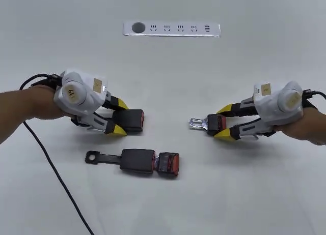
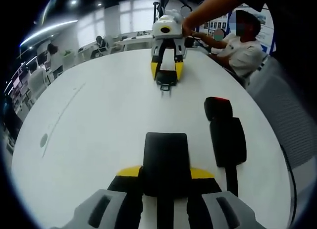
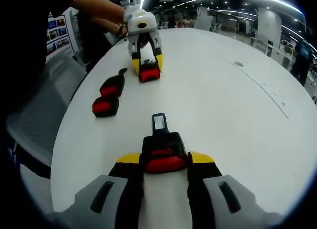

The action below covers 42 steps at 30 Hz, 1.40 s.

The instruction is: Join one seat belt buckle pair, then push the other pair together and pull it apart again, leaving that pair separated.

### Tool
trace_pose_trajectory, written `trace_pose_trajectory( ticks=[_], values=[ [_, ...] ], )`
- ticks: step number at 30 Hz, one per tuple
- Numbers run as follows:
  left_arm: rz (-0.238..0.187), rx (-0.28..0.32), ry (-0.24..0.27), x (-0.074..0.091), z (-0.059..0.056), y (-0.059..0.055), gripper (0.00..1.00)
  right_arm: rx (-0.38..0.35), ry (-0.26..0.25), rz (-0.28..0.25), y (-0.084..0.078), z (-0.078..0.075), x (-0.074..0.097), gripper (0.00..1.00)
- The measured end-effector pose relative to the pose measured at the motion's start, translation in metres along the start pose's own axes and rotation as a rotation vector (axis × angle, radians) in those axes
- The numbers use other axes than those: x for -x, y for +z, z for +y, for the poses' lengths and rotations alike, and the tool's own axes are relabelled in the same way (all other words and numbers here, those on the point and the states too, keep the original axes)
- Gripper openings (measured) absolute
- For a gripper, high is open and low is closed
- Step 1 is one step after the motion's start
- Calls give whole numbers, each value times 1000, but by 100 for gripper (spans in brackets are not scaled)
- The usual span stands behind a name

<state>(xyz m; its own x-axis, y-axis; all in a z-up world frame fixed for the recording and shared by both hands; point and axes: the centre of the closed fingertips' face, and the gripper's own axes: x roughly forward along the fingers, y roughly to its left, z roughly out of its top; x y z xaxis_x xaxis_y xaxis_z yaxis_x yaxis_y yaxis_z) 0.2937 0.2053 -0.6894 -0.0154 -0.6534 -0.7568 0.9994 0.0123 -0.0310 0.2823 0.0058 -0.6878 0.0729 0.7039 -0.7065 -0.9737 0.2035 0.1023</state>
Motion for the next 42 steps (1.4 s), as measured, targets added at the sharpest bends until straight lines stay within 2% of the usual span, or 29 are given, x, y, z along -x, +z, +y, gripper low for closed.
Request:
trace_pose_trajectory(
  ticks=[11,16,19,25,32,35,37,42],
  values=[
    [6,1,-6,1,-1,-1,34,35,47,-53,38,8,-36,33],
    [13,8,-4,1,0,-3,34,24,57,-98,58,13,-60,33],
    [21,9,-2,1,-1,-3,34,21,73,-131,69,18,-68,33],
    [35,9,-1,1,-2,-4,34,20,74,-159,87,24,-83,33],
    [52,8,-1,-2,-1,-3,34,25,80,-160,94,25,-96,33],
    [62,6,0,-2,-1,-4,34,16,79,-153,93,26,-96,33],
    [74,1,1,-3,-2,-3,34,20,83,-130,91,25,-98,33],
    [80,-4,-3,-2,-2,-4,34,4,85,-144,91,23,-99,33]
  ],
)
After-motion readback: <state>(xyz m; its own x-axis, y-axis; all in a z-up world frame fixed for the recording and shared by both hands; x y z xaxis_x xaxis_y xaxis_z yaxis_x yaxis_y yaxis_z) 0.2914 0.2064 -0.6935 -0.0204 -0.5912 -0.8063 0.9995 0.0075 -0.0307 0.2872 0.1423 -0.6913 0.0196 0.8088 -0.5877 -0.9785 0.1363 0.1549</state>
